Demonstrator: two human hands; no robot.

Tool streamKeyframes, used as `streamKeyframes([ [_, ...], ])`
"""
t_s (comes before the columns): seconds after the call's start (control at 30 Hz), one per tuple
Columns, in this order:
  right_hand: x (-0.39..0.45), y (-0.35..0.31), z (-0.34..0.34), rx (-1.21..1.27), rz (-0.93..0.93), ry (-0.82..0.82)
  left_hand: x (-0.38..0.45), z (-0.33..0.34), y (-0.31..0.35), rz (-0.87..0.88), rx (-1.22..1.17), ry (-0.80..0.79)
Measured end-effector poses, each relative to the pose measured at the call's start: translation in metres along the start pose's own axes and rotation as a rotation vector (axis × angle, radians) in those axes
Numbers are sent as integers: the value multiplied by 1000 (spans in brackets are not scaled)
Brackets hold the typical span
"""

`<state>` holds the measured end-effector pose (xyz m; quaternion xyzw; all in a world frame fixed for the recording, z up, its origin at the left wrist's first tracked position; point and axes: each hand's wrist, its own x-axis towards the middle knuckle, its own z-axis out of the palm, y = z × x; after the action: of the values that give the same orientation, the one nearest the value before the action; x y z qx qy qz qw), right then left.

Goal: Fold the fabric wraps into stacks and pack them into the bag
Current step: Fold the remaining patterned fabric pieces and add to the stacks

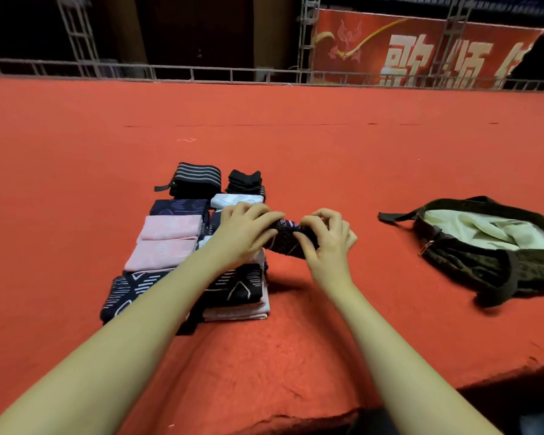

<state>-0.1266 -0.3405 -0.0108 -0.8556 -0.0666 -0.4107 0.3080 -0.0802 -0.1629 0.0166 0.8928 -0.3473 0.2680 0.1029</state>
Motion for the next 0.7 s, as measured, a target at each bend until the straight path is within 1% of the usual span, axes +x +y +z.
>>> streamKeyframes([
  [0.1, 11, -17, 20, 12, -52, 4, -11, -5, -21, -49, -24, 144],
  [0.17, 18, -26, 33, 41, -62, 9, -15, -9, -35, -47, -46, 229],
  [0.3, 32, -41, 61, 65, -86, 17, -23, -12, -62, -34, 51, 385],
  [0.37, 35, -46, 73, 57, -106, -8, -30, -11, -74, -44, 85, 408],
  [0.43, 31, -46, 82, 86, -120, -75, -41, -6, -85, -29, 89, 345],
  [0.5, 19, -41, 86, 109, -124, -176, -55, -1, -92, 4, 45, 191],
  [0.53, 12, -37, 86, 109, -117, -223, -62, -1, -92, -8, -6, 91],
  [0.63, -2, -34, 83, 108, -66, -338, -71, -7, -83, -140, -174, -154],
  [0.7, -5, -34, 80, 54, -50, -370, -70, -10, -74, -185, -166, -228],
])
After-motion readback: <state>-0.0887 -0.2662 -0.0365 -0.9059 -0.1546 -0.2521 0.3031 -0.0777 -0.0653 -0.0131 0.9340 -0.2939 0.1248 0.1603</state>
